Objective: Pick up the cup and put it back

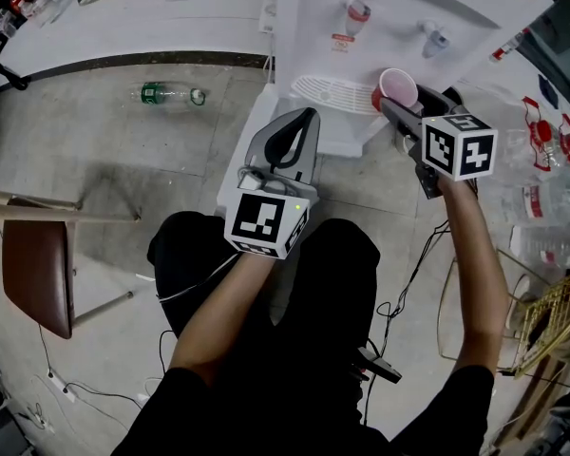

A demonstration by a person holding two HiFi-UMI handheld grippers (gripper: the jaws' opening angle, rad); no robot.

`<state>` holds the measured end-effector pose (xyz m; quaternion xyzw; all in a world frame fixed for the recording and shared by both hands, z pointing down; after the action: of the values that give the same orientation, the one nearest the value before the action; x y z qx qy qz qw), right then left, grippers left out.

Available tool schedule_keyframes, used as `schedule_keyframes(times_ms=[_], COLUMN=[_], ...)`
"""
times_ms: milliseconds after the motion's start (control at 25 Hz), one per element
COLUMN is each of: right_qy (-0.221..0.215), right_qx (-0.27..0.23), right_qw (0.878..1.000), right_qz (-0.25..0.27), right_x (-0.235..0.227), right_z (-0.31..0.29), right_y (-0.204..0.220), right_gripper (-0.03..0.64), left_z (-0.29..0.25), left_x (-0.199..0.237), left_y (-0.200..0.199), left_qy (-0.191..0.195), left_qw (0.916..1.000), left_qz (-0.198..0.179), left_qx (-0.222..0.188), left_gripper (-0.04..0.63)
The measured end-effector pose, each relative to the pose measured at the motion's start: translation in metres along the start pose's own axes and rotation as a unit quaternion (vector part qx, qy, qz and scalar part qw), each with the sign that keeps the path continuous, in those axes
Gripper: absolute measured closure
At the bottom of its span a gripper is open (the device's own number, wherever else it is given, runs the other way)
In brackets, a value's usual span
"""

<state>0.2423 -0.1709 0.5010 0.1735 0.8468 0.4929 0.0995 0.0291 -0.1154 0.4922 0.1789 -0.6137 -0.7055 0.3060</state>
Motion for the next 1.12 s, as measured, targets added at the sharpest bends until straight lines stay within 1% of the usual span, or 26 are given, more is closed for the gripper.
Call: schedule_keyframes(times_ms=[200,720,920,1120], right_qy=[0.001,0.009,0.020,0.025], right_qx=[-0.011,-0.022,-0.039,-0.069], right_qw=[1.000,1.000,0.999,0.996], right_qz=[-0.014,-0.015,-0.020,-0.040], right_x=[-0.002,-0.003,-0.001,0.007], right_z=[0.000,-0.003,0.004,0.022], right_y=[0.000,0.001,-0.002,0.004], right_gripper=[0.311,0.296,0.281,0.278], left_z=[0.000,0.001,0.002,0.002], left_x=[0.000,-0.005,-0.005,-0.005], left_y=[-0.001,-0.003,-0.003,-0.004], left_qy=[-0.001,0.006,0.008,0.009], left_qw=[1.0000,1.0000,0.9999,1.0000], left_qz=[0.002,-0.006,-0.013,0.000], left_qx=[-0.002,0.000,0.000,-0.002], left_gripper=[0.589,0.589,0.589,0.589])
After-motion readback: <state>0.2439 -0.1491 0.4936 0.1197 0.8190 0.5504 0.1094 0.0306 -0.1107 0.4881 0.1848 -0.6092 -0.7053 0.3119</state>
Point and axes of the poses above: the fingertips, and each gripper's own axes: z backward along the fingers, x to its left, y out of its underside, the point moved 5 cm from there along z, backward along the fingers, and after that the axes turned 4 degrees about -x, right-handed, at the moved point
